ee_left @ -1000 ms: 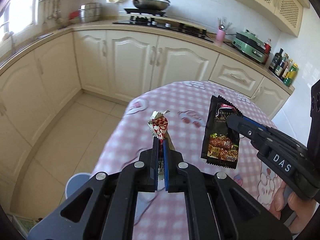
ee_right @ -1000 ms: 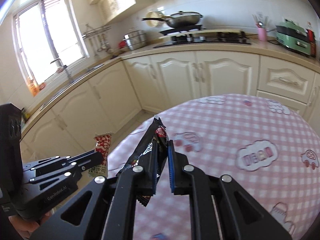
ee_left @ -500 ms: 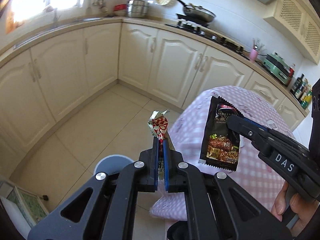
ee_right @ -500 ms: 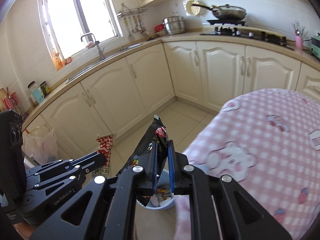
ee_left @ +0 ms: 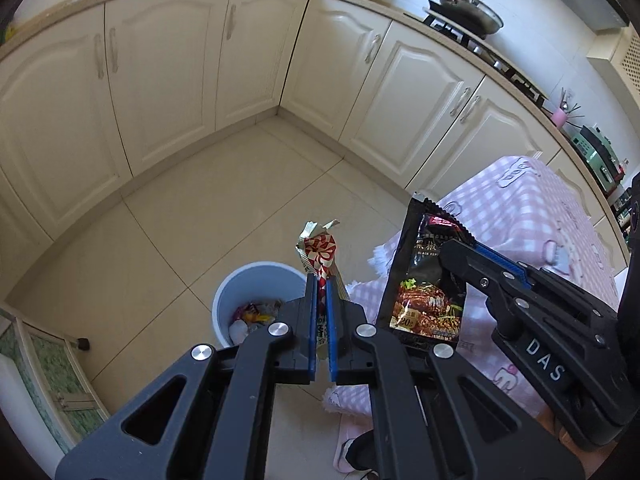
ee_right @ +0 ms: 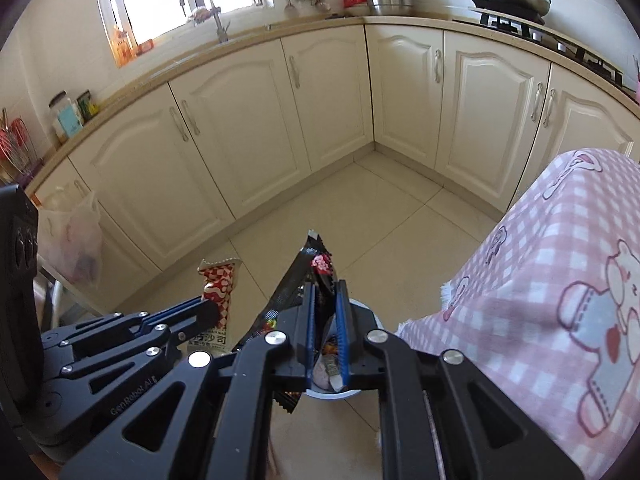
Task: Collect trash
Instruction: 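Carry both over the bucket while the left tool opens to drop the candy wrapper, then open the right tool to drop the black snack bag into the bucket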
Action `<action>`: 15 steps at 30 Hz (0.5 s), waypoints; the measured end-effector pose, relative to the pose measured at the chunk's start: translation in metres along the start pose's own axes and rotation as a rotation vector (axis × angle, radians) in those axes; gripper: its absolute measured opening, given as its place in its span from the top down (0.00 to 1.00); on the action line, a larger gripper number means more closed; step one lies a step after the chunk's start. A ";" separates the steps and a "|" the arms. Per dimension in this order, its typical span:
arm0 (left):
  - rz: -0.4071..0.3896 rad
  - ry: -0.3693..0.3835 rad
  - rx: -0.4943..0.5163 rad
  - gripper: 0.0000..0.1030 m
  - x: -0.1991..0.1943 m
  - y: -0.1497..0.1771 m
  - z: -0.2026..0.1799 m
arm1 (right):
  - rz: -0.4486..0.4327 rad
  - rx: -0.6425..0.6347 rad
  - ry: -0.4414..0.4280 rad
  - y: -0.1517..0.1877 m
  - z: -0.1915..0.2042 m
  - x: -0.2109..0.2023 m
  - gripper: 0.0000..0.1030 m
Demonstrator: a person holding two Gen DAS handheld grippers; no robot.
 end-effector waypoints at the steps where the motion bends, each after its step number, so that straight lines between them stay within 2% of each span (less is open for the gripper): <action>1: 0.007 0.001 -0.005 0.97 0.006 0.000 0.003 | 0.004 -0.004 0.011 0.001 0.002 0.006 0.91; 7: 0.006 0.007 0.006 0.92 0.026 -0.009 0.011 | 0.019 -0.007 0.049 0.003 -0.001 0.028 0.91; 8: 0.007 0.005 0.009 0.82 0.028 -0.011 0.011 | 0.021 -0.005 0.053 0.004 -0.002 0.031 0.91; 9: 0.003 -0.003 0.011 0.65 0.028 -0.010 0.012 | 0.025 -0.004 0.055 0.004 -0.002 0.035 0.91; 11: -0.017 -0.032 0.012 0.46 0.028 -0.012 0.013 | 0.031 -0.002 0.058 0.005 -0.004 0.040 0.91; 15: -0.013 -0.046 0.015 0.42 0.029 -0.012 0.017 | 0.040 -0.006 0.058 0.006 -0.006 0.048 0.91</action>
Point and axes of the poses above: each gripper's, at about its wrist camera, not at the fingertips, and x roughly the way its jaws point, z to its left, y to its underside, the point moved 3 cm from there along x, roughly the way its jaws point, and after that the axes turned 13 degrees about y, right-handed, at the moved point
